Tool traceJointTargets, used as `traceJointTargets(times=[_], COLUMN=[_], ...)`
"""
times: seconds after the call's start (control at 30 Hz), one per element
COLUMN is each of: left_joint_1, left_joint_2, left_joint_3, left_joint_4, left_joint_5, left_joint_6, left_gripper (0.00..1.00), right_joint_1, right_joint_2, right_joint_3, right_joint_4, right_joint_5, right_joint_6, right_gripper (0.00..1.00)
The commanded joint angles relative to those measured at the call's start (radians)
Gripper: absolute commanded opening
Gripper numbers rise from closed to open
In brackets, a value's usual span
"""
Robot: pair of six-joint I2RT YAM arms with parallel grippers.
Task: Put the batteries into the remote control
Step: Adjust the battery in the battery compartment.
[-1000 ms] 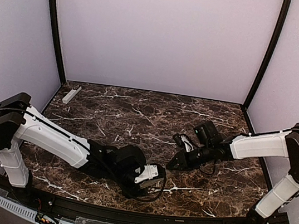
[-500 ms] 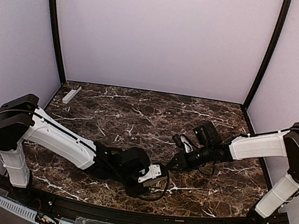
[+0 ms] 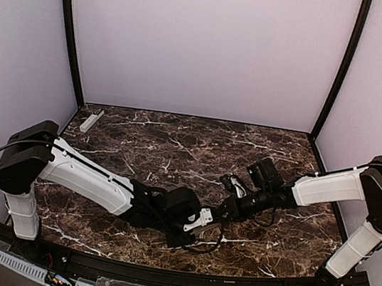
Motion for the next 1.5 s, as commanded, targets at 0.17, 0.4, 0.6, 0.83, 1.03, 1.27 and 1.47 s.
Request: traceJointTargets(times=[0.17,0.4,0.6,0.83,1.03,1.27,1.47], left_joint_1=[-0.004,-0.004,-0.001,0.001,0.001,0.052,0.164], left_joint_2=[0.112,0.137,0.129,0.073,-0.019,-0.124,-0.229], left_joint_3=[0.094,0.12,0.13,0.157,0.186,0.167,0.056], left_joint_4=[-0.205,-0.245,-0.25,-0.249,-0.249,-0.215,-0.181], left_joint_5=[0.091,0.139,0.119,0.087,0.049,0.088,0.154], left_joint_6=[-0.043,-0.053,-0.079,-0.071,-0.064,-0.091,-0.154], left_gripper=[0.46,0.36,0.48,0.66,0.82,0.94,0.86], right_joint_1=[-0.003,-0.003,-0.004,-0.003,-0.005,-0.015,-0.03], right_joint_2=[0.012,0.014,0.009,-0.002,-0.009,-0.01,-0.033], right_joint_3=[-0.019,-0.024,-0.027,-0.021,-0.005,0.009,0.027], right_joint_4=[0.024,0.034,0.038,0.026,0.014,-0.001,-0.013], right_joint_5=[-0.007,-0.013,-0.013,-0.008,0.006,0.01,0.001], right_joint_6=[0.005,0.008,0.01,0.01,0.005,-0.002,-0.017], right_gripper=[0.26,0.26,0.26,0.26,0.26,0.27,0.27])
